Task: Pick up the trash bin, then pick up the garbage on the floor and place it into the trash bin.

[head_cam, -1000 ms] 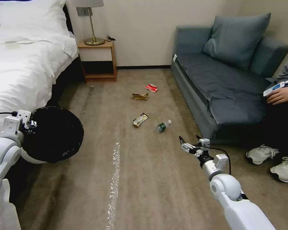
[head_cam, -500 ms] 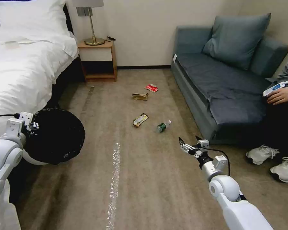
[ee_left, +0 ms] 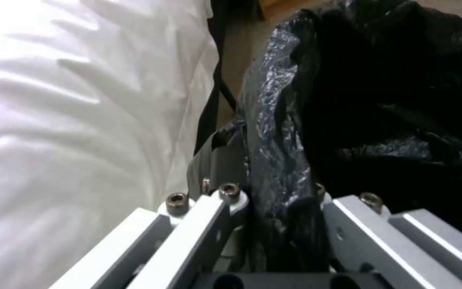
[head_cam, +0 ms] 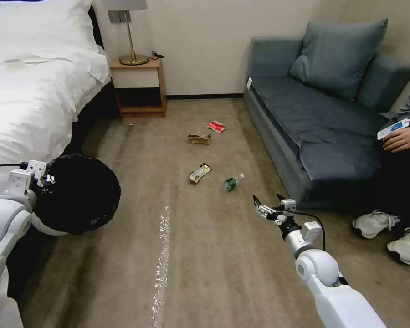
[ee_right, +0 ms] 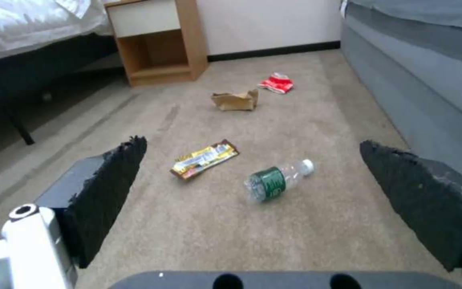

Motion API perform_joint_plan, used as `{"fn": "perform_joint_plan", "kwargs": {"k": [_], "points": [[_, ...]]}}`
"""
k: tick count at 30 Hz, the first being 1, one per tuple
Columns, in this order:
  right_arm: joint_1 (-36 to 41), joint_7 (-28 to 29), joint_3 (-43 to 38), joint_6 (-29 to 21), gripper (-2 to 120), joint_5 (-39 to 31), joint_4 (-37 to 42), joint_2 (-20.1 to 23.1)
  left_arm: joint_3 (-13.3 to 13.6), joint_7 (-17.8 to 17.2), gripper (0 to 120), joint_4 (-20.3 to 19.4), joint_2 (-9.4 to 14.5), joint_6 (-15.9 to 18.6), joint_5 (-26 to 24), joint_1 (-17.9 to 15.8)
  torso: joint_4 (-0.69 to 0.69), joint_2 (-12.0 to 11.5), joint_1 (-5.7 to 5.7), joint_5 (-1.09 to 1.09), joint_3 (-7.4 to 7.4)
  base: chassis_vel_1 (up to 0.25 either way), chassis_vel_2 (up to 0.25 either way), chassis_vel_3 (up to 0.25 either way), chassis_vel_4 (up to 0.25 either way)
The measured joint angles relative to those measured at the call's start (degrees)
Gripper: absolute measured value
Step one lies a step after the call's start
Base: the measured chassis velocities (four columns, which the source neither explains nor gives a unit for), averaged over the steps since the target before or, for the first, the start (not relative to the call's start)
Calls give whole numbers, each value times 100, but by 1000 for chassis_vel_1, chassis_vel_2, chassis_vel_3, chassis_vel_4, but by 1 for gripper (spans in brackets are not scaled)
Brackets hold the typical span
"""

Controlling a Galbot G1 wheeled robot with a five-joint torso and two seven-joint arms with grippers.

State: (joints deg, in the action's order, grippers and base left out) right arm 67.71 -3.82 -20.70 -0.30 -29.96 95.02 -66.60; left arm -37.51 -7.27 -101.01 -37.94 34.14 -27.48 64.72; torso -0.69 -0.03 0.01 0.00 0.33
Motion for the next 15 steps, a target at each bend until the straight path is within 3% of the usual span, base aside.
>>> {"fn": "perform_joint_plan", "kwargs": {"k": [15], "points": [[-151,-36,89,1,100,42,-164,-142,133,89,4,128,20,-45,-7,-168,0,0,0,0,-1,-4,3,3,-4]]}}
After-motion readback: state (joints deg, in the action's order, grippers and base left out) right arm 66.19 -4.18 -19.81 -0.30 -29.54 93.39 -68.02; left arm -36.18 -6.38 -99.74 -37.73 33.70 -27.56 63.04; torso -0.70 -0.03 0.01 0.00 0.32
